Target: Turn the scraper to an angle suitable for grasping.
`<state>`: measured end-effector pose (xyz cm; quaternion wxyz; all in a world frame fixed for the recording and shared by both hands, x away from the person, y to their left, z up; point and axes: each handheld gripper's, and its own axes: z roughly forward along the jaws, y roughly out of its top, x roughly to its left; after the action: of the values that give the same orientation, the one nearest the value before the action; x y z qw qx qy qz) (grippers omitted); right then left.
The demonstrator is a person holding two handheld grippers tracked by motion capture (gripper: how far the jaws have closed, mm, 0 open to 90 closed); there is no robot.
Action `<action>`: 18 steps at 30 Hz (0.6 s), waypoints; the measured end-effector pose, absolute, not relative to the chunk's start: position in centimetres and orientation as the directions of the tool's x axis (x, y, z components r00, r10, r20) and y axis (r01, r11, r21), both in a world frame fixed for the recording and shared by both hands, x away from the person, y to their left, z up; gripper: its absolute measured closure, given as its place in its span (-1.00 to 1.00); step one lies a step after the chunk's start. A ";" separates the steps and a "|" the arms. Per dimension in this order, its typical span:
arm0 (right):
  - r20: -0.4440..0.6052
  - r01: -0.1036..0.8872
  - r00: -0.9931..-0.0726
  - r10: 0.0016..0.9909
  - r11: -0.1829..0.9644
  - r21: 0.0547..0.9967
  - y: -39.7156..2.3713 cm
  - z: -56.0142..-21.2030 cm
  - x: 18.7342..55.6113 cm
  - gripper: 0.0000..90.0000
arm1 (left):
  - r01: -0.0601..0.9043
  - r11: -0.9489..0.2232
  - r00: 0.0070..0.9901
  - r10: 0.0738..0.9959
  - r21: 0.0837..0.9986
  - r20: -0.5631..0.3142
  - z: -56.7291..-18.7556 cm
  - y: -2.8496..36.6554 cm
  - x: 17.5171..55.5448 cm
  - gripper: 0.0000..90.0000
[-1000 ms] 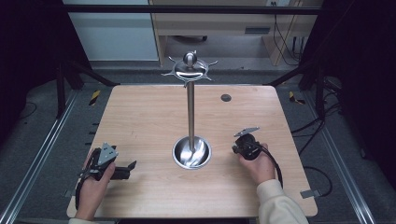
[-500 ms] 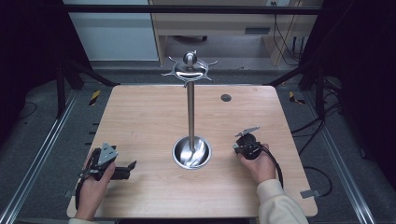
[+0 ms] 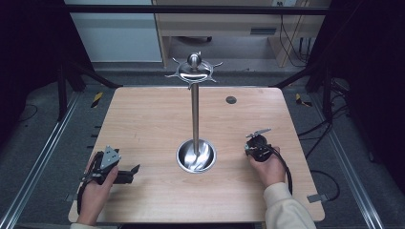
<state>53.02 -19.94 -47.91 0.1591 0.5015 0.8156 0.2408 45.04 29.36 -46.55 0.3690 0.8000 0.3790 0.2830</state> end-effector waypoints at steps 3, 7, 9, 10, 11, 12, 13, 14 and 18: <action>-0.002 0.742 -0.443 0.897 0.368 0.560 -20.1 -47.7 52.9 1.00 | 0.399 -0.438 0.550 0.817 0.806 0.172 -46.5 29.3 45.0 -0.94; -0.002 0.735 -0.439 0.899 0.360 0.574 -20.1 -47.4 52.7 1.00 | 0.399 -0.439 0.549 0.818 0.805 0.174 -46.6 29.3 44.8 -0.94; 0.003 0.734 -0.440 0.898 0.358 0.577 -20.1 -47.1 52.7 1.00 | 0.400 -0.439 0.547 0.819 0.804 0.175 -46.6 29.4 44.8 -0.94; -0.008 0.733 -0.442 0.897 0.366 0.573 -20.1 -46.9 52.8 1.00 | 0.401 -0.438 0.547 0.819 0.804 0.174 -46.6 29.4 44.7 -0.94; -0.015 0.734 -0.442 0.897 0.371 0.569 -20.2 -46.7 52.8 1.00 | 0.402 -0.439 0.546 0.819 0.804 0.174 -46.6 29.5 44.7 -0.94; -0.016 0.738 -0.437 0.899 0.368 0.566 -20.2 -46.3 52.9 1.00 | 0.402 -0.439 0.546 0.819 0.804 0.175 -46.6 29.5 44.7 -0.94; -0.021 0.736 -0.438 0.899 0.372 0.565 -20.3 -46.1 53.0 1.00 | 0.402 -0.439 0.545 0.820 0.804 0.175 -46.6 29.5 44.7 -0.94; -0.021 0.736 -0.438 0.899 0.372 0.565 -20.3 -46.1 53.0 1.00 | 0.403 -0.438 0.546 0.820 0.804 0.173 -46.6 29.5 44.7 -0.94; -0.025 0.759 -0.428 0.904 0.374 0.533 -20.4 -45.0 53.8 0.96 | 0.403 -0.440 0.545 0.820 0.803 0.176 -46.6 29.4 44.6 -0.94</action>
<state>53.80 -20.37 -45.02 0.1584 0.5110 0.8135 0.2281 44.63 29.43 -46.62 0.3656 0.7992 0.3824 0.2852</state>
